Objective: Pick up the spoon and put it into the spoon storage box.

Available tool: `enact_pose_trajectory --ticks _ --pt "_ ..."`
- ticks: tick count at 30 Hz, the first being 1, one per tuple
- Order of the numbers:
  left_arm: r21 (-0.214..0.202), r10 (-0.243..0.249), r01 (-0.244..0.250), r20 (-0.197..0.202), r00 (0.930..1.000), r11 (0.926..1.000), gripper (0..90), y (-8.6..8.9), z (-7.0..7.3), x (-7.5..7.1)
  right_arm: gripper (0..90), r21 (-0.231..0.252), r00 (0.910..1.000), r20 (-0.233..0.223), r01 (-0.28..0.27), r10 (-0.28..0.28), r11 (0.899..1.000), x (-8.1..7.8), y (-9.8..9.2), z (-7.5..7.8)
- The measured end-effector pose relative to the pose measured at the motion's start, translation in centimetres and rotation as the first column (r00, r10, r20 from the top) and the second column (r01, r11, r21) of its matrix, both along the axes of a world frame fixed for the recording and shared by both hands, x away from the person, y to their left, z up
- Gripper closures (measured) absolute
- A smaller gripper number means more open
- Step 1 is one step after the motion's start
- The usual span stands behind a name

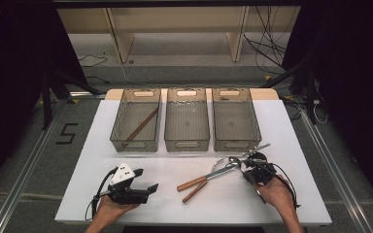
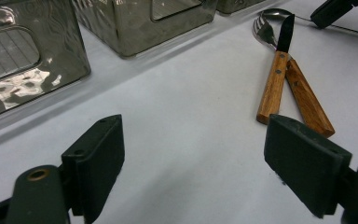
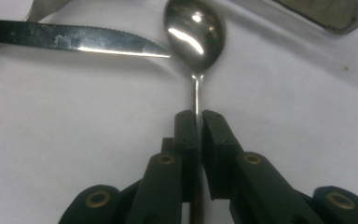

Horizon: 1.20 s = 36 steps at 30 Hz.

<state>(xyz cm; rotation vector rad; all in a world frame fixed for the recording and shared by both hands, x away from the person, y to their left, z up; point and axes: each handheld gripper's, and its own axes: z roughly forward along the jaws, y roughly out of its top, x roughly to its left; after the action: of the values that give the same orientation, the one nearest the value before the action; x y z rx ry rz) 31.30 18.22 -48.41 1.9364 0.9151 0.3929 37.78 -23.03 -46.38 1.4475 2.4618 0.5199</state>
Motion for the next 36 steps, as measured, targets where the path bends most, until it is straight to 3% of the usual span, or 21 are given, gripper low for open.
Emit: enact_pose_trajectory --ticks 4,11,14,18,22,26,36 --pt "-0.001 -0.001 0.001 -0.001 1.0000 1.0000 19.9 0.0 0.0 0.0 85.4 0.036 0.9999 -0.010 0.014 -0.013 0.999 0.1 -0.6 0.0" --pt "-0.005 0.000 0.000 -0.004 1.0000 1.0000 19.9 0.1 0.0 0.1 89.3 0.023 0.9989 0.024 0.041 -0.041 0.999 0.2 -1.3 0.6" --pt "-0.001 -0.001 0.001 -0.005 1.0000 1.0000 19.9 0.0 0.0 0.1 89.0 0.063 0.9993 0.005 0.038 -0.038 0.997 0.4 -1.7 0.4" --pt "-0.004 -0.002 0.002 -0.008 1.0000 1.0000 20.0 0.0 0.0 0.0 88.0 0.034 0.9990 0.019 0.039 -0.039 0.999 0.4 -1.7 0.2" --pt "-0.002 -0.001 0.001 -0.004 1.0000 1.0000 20.0 0.0 0.0 0.1 89.9 0.053 0.9995 0.016 0.028 -0.029 0.998 0.4 -1.8 0.1" --pt "0.003 0.000 0.000 -0.004 1.0000 1.0000 20.0 0.1 -0.1 0.1 90.0 0.032 0.9995 0.027 0.015 -0.016 0.999 0.3 -1.5 0.2" --pt "-0.005 0.007 -0.007 -0.001 1.0000 1.0000 20.0 0.1 -0.1 0.1 90.0 0.085 0.9926 0.119 -0.034 0.023 0.996 -0.9 -1.3 3.1"
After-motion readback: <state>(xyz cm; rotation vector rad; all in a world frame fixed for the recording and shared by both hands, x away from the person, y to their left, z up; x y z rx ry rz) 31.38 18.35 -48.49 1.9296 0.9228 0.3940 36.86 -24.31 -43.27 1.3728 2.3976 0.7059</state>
